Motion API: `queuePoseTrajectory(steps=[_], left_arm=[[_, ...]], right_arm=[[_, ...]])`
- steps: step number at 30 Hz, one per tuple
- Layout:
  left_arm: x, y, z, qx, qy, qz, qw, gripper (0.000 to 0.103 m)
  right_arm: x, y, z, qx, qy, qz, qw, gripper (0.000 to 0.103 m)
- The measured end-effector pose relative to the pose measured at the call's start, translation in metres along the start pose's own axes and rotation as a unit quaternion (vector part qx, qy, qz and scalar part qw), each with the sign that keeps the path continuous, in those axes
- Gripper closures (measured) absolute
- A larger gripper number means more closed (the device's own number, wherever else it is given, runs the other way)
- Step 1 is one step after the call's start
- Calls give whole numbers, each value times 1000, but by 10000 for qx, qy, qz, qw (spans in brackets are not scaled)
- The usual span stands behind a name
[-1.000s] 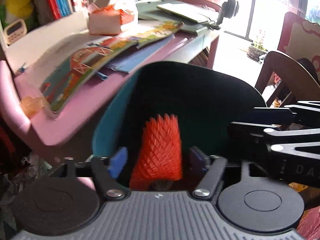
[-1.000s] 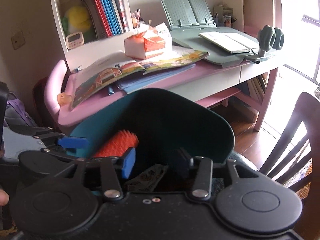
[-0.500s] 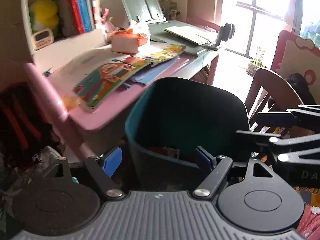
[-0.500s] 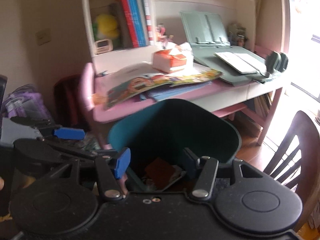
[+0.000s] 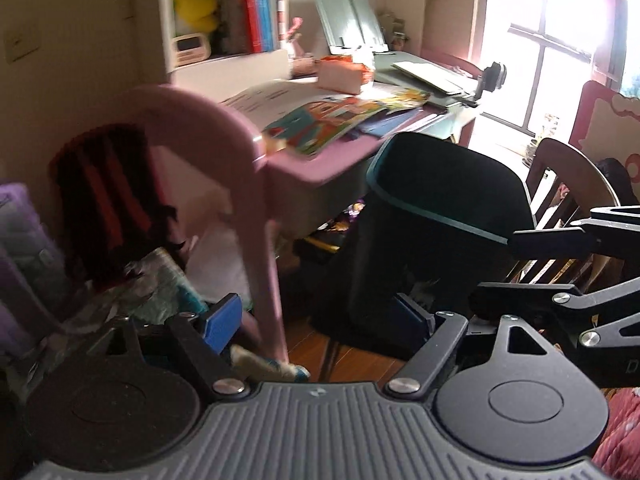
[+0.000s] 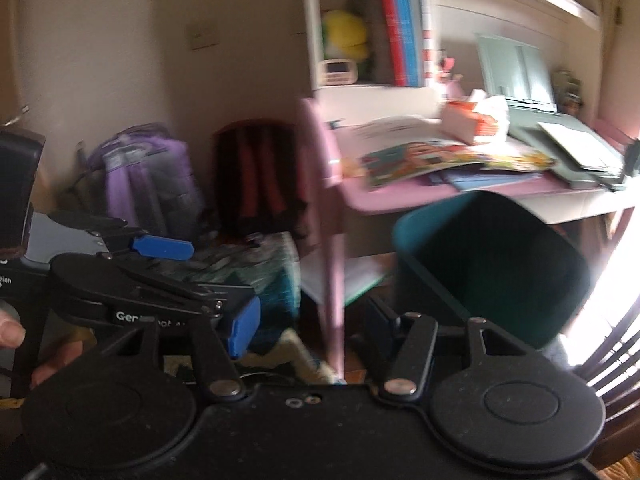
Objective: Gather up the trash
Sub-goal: 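Swing both tools back down toward the trash on the floor, then grasp the clear plastic tray with the left tool while the right tool grasps the white Christmas gift bag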
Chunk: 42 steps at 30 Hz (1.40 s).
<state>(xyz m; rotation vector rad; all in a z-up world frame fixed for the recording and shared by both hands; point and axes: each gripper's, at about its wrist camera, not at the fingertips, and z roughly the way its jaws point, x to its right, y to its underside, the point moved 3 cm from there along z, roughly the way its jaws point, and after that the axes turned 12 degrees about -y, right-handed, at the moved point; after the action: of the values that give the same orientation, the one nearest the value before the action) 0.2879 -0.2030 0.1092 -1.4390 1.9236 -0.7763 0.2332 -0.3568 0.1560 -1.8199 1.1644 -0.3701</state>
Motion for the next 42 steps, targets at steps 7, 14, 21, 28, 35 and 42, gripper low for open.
queuePoseTrajectory(steps=[7,14,21,28,35,42], left_arm=[[-72,60,-18,-89,-247,-407,9988,20],[-152,131,-9,-232,-575,-989,9932,1],[-217,212,40,-695,-651,-1400,9856,0],[-258,304,115,-1422,-884,-1775,9698,0],[-279,385,189,-2283,-1160,-1662,9523,0],[-283,439,254,-2927,-1025,-1257,9423,0]], right_arm=[[-60,25,44,-299,-621,-215,9974,45],[-114,76,125,-846,-1303,-345,9873,44],[-148,134,210,-1271,-1763,-239,9758,44],[-160,206,309,-2163,-1676,-202,9616,44],[-159,276,383,-2848,-1634,-543,9430,44],[-161,345,443,-3761,-1788,-751,9061,44]])
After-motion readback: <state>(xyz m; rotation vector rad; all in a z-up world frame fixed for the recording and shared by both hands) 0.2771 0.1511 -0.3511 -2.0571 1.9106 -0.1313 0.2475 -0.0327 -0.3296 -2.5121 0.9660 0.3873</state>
